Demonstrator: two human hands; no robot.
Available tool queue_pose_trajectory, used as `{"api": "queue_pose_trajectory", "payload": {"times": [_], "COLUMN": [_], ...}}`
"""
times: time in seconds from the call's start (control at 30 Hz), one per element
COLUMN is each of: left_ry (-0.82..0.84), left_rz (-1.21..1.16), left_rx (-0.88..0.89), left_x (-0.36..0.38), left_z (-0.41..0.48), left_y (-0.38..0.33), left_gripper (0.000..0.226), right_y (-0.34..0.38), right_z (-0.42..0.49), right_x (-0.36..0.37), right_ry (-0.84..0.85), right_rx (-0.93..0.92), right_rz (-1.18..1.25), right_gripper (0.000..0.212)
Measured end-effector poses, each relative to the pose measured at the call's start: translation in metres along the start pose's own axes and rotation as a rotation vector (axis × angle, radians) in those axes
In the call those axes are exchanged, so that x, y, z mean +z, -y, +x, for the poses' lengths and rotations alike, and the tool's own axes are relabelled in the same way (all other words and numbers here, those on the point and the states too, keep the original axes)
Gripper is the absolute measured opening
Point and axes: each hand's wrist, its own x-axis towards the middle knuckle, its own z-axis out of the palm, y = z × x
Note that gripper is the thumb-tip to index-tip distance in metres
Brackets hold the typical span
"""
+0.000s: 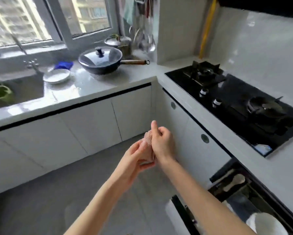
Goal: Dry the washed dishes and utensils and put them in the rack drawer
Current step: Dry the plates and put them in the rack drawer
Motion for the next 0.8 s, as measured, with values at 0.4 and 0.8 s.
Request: {"api": "queue_pose_trajectory", "payload": {"times": [0.4, 0.8], "left_ry": [-0.747, -0.432], "left_rz": [0.074, 0.016], "left_rx": [0.235, -0.063], "left_x": [-0.261, -0.474], "left_z": [0.024, 0.163], "left_y": [-0.125, -0.208], "left_gripper": [0.023, 0.049], "right_y": [0.108, 0.173], "right_z": [0.024, 0.202], "right_x": [0.258, 0.456], "right_ry": [0.62, 0.867], "right_rx": [-0.427, -0.357], "right_rz": [-0.121, 0.045], "right_gripper": [0.081, 0.04]}}
